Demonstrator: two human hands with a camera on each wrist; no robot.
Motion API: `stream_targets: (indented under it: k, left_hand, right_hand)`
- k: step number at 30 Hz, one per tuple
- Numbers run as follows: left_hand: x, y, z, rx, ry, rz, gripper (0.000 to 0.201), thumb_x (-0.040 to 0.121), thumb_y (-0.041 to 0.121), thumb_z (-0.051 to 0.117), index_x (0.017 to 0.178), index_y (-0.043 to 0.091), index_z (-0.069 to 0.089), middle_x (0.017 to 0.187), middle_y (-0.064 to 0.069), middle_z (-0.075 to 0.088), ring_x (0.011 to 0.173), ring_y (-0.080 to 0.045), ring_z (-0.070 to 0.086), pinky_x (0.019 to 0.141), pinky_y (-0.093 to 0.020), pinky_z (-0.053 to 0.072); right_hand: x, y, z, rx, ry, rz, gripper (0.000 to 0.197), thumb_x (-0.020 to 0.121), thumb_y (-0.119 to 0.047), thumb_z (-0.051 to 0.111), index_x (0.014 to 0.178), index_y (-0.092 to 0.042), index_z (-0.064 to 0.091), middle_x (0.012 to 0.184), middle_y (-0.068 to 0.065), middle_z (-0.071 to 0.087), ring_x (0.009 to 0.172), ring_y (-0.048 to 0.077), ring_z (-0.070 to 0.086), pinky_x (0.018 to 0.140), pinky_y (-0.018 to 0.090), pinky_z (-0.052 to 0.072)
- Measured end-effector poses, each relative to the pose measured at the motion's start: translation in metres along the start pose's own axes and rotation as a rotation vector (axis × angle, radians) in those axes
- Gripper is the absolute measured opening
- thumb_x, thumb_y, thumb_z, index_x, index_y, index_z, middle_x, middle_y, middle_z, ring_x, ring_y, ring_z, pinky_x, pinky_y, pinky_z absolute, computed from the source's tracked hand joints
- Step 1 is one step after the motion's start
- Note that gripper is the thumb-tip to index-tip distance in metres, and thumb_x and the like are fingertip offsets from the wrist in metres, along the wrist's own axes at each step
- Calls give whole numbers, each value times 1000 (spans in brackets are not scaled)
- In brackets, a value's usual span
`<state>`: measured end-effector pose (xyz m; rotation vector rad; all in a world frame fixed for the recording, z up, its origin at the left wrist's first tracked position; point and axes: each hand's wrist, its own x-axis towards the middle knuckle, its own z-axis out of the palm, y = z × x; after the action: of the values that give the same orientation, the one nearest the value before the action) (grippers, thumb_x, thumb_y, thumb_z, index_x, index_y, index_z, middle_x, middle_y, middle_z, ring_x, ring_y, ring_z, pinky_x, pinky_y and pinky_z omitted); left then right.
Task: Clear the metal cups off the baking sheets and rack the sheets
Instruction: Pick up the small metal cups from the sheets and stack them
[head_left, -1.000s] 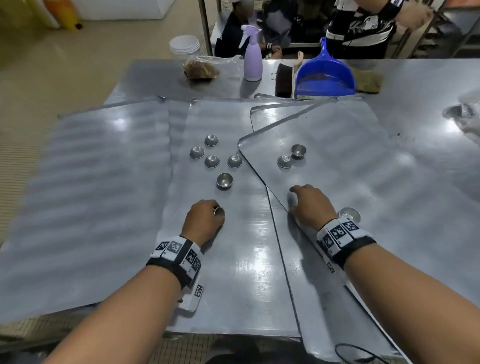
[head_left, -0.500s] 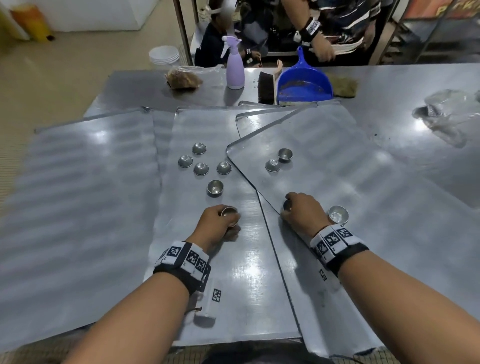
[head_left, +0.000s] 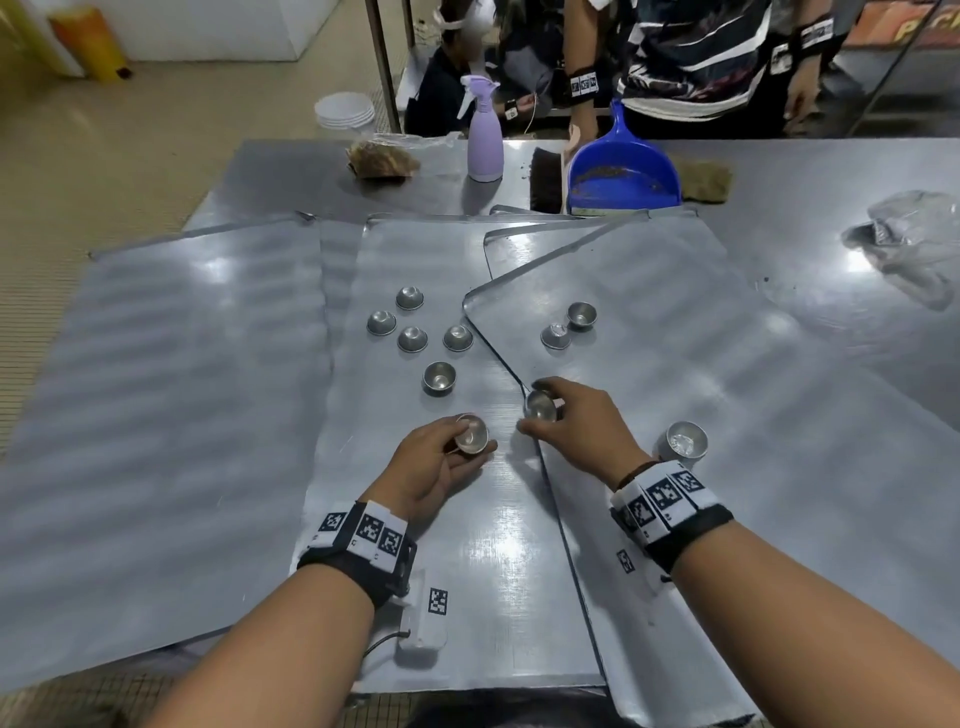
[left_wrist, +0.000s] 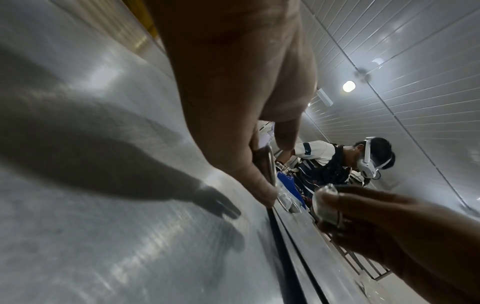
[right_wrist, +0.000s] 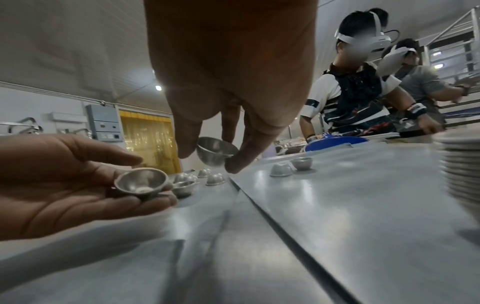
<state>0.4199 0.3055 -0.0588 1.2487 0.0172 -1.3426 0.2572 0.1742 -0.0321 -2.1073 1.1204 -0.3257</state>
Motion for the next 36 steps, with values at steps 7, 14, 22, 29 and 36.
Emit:
stream_targets:
  k: [7, 14, 22, 29, 36]
  left_hand:
    - [-9, 3, -2, -187, -88, 28, 30, 101, 9, 52, 122, -8, 64, 109, -23, 75, 90, -28, 77, 86, -37, 63]
    - [-19, 2, -18, -28, -105, 80, 23, 103, 15, 55, 115, 4, 70, 107, -17, 74, 91, -24, 71, 100, -43, 54]
    - [-20, 5, -28, -137, -146, 94, 34, 100, 19, 57, 122, -6, 65, 110, -24, 73, 82, -23, 75, 83, -35, 63]
    - [-17, 10, -39, -39, -65, 161, 24, 98, 20, 63, 115, 3, 67, 113, -22, 75, 103, -27, 75, 101, -41, 54]
    - [-30, 24, -70, 106, 95, 170, 21, 104, 27, 58, 120, 16, 64, 108, -14, 79, 103, -24, 76, 84, -31, 56]
  right_hand:
    - [-5, -33, 30, 36, -118, -177, 62, 75, -45, 82, 129, -23, 62, 119, -4, 70, 100, 13, 66, 89, 35, 53]
    - [-5, -44, 41, -14, -145, -224, 63, 76, -41, 81, 133, -26, 60, 119, -5, 65, 98, 12, 60, 87, 32, 50]
    - [-4, -51, 50, 23, -183, -202, 73, 69, -49, 83, 134, -28, 59, 123, -10, 66, 94, 5, 58, 82, 23, 47]
    - [3, -52, 40, 59, -180, -138, 54, 83, -41, 70, 134, -27, 59, 124, -11, 64, 100, 8, 61, 87, 26, 50]
    - [66, -64, 52, -191, -151, -146, 47, 91, -36, 60, 134, -18, 58, 135, 7, 60, 115, 25, 60, 98, 39, 47]
